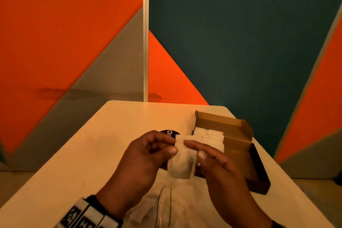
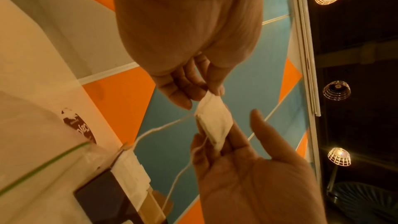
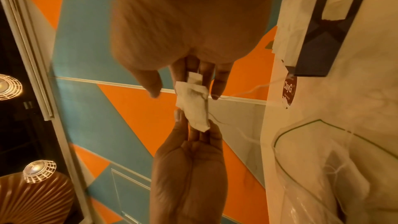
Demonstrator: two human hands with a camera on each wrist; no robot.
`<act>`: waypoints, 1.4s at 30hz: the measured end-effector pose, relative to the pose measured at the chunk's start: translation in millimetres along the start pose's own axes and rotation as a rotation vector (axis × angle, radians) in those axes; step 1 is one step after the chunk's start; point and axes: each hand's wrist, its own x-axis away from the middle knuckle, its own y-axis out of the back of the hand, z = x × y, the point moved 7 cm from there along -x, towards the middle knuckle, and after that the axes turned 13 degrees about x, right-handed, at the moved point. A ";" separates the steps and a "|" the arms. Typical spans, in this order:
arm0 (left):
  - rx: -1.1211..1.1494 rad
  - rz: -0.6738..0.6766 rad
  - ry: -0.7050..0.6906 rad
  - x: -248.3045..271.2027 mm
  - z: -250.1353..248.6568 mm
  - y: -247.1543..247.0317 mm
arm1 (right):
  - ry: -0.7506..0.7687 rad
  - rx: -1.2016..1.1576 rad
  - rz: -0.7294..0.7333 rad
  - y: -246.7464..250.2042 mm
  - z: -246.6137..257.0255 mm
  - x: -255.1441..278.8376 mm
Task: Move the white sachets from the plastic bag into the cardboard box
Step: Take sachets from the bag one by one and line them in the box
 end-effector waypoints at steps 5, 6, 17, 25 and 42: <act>0.047 -0.111 -0.041 -0.9 5.1 2.7 | -0.071 -0.007 0.008 -5.7 -5.6 1.4; 0.037 -0.119 -0.048 -1.1 5.2 2.2 | -0.088 0.005 -0.007 -6.0 -6.7 2.1; -0.269 -0.005 0.066 5.8 21.0 6.9 | -0.114 0.164 0.073 -14.0 -11.1 5.9; -0.297 -0.011 0.018 4.4 16.6 10.9 | -0.180 0.472 -0.023 4.0 -18.3 5.6; -0.648 0.135 0.206 10.9 31.8 54.6 | -0.471 0.365 -0.129 129.1 -71.6 -69.6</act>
